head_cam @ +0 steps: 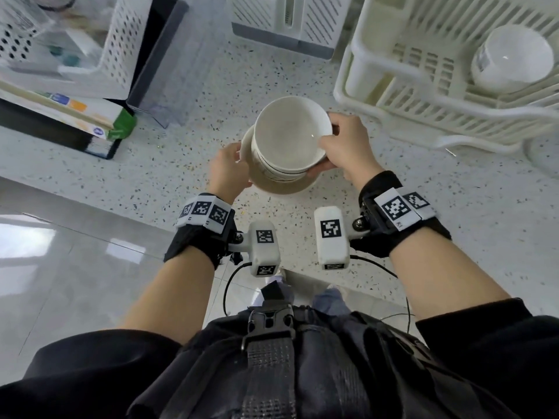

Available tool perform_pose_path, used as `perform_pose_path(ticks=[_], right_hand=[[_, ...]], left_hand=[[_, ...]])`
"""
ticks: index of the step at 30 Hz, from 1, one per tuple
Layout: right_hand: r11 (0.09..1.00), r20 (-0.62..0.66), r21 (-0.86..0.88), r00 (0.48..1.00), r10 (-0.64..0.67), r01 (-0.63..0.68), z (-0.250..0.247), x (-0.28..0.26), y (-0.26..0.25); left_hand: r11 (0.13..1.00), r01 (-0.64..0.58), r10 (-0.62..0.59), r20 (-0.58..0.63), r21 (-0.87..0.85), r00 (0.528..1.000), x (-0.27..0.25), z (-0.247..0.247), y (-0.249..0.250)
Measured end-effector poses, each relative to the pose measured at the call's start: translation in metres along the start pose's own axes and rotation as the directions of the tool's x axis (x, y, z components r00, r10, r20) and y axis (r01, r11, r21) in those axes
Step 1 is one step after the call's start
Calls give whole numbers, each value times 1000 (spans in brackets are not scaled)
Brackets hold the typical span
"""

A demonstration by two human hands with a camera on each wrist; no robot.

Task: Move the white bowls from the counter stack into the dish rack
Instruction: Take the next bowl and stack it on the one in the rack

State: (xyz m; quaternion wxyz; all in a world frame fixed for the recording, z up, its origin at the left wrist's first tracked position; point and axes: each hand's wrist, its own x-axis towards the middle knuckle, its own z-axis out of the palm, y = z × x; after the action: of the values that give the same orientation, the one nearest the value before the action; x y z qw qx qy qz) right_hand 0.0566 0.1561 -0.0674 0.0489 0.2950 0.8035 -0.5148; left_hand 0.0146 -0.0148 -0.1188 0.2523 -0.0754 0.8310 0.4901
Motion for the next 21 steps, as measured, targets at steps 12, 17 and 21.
perform_pose_path(ticks=[12,17,21], right_hand=[[896,116,427,990,79,-122,-36,-17,-16],[827,102,553,993,56,-103,-79,-31,-7],[802,49,592,996,68,-84,-125,-37,17]], left_hand=[[994,-55,73,-196,97,978,-10,8,16],[969,-204,242,-373,138,896,-31,28,55],[920,-361,389,-470,154,792,-55,69,87]])
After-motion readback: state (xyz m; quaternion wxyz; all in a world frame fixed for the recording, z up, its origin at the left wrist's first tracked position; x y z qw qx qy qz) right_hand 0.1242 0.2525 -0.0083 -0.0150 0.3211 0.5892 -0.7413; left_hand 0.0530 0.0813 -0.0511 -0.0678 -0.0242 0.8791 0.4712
